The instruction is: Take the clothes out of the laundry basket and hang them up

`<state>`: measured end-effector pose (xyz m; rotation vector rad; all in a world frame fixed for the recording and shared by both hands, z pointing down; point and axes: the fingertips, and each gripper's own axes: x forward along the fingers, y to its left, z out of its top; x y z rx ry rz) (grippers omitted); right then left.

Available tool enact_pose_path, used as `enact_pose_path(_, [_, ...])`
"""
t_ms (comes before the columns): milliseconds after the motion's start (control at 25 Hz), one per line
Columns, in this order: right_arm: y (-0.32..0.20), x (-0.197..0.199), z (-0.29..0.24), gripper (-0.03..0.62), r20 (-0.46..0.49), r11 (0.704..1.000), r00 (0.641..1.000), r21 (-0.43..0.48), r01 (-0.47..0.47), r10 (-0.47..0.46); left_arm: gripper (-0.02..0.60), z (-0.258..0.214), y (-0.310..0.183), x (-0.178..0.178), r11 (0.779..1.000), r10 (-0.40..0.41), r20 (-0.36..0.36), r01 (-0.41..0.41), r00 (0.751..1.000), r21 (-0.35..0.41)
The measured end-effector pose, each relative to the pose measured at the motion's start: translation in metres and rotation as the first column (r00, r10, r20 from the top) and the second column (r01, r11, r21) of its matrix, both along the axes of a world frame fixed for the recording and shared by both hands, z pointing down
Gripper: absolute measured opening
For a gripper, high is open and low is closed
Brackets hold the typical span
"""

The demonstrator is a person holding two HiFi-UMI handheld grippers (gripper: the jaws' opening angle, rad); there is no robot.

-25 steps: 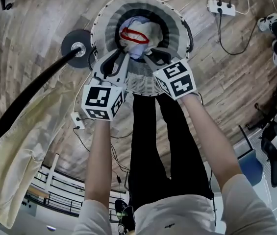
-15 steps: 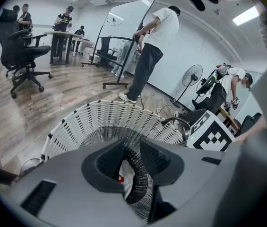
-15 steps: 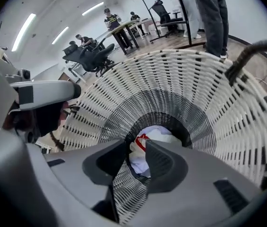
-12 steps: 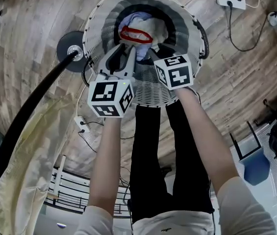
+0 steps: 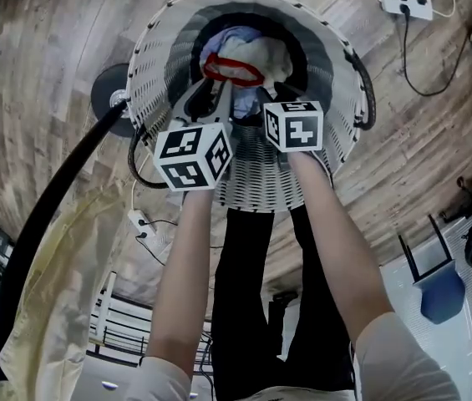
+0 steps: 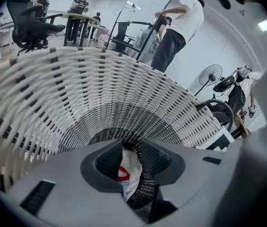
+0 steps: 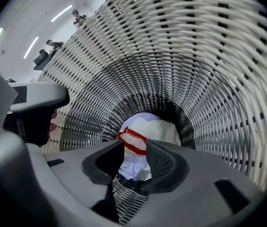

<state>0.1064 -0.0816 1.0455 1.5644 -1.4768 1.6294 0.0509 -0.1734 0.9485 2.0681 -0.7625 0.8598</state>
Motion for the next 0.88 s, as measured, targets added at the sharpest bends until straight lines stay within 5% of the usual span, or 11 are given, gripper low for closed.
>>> enact_pose_path(400, [0.006, 0.01, 0.06, 0.156, -0.02, 0.995, 0.996, -0.053, -0.084, 0.083, 0.161, 0.087, 0.006, -0.007, 0.985, -0.123, 0.078, 0.131, 0.989, -0.111])
enact_pose_path(880, [0.011, 0.004, 0.114, 0.167, 0.001, 0.989, 0.993, -0.09, -0.118, 0.119, 0.193, 0.166, 0.025, -0.035, 0.933, -0.262, 0.186, 0.298, 0.947, -0.203])
